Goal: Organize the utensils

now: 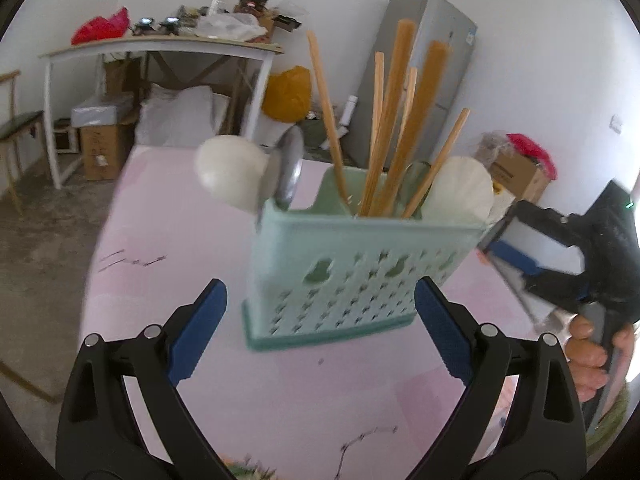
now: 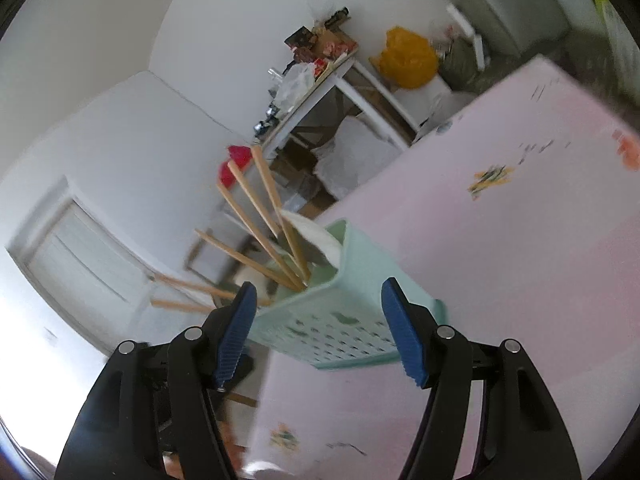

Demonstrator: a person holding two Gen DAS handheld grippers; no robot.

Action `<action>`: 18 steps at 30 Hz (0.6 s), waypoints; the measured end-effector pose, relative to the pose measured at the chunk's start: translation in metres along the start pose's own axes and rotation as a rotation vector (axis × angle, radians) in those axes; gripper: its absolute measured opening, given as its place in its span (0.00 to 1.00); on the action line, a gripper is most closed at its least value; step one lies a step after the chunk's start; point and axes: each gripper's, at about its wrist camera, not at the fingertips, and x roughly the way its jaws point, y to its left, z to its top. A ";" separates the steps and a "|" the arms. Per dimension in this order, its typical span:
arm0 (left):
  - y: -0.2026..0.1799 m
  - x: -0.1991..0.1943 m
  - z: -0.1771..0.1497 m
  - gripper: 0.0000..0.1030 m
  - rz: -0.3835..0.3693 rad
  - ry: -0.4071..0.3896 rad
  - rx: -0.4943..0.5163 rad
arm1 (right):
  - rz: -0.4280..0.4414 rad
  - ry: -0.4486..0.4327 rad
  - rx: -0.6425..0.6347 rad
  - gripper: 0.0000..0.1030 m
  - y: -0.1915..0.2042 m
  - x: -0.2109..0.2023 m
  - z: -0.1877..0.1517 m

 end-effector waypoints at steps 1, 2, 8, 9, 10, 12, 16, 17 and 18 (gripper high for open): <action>-0.001 -0.005 -0.005 0.89 0.021 0.005 0.004 | -0.047 -0.002 -0.045 0.61 0.007 -0.006 -0.004; -0.003 -0.010 -0.010 0.89 0.065 0.017 0.012 | -0.082 -0.002 -0.076 0.62 0.011 -0.010 -0.008; -0.016 -0.035 -0.030 0.92 0.264 0.009 0.070 | -0.438 0.003 -0.367 0.76 0.051 -0.019 -0.050; -0.018 -0.038 -0.032 0.92 0.296 0.007 0.078 | -0.493 0.003 -0.400 0.77 0.055 -0.018 -0.057; -0.021 -0.041 -0.034 0.92 0.329 0.007 0.089 | -0.536 0.000 -0.421 0.80 0.057 -0.019 -0.063; -0.025 -0.045 -0.038 0.92 0.377 0.013 0.103 | -0.615 -0.010 -0.454 0.85 0.062 -0.019 -0.076; -0.032 -0.055 -0.040 0.92 0.457 -0.010 0.121 | -0.704 -0.024 -0.495 0.90 0.068 -0.019 -0.093; -0.035 -0.058 -0.039 0.92 0.469 -0.021 0.133 | -0.712 -0.027 -0.501 0.90 0.071 -0.019 -0.094; -0.038 -0.061 -0.037 0.92 0.481 -0.029 0.141 | -0.716 -0.030 -0.508 0.91 0.073 -0.020 -0.096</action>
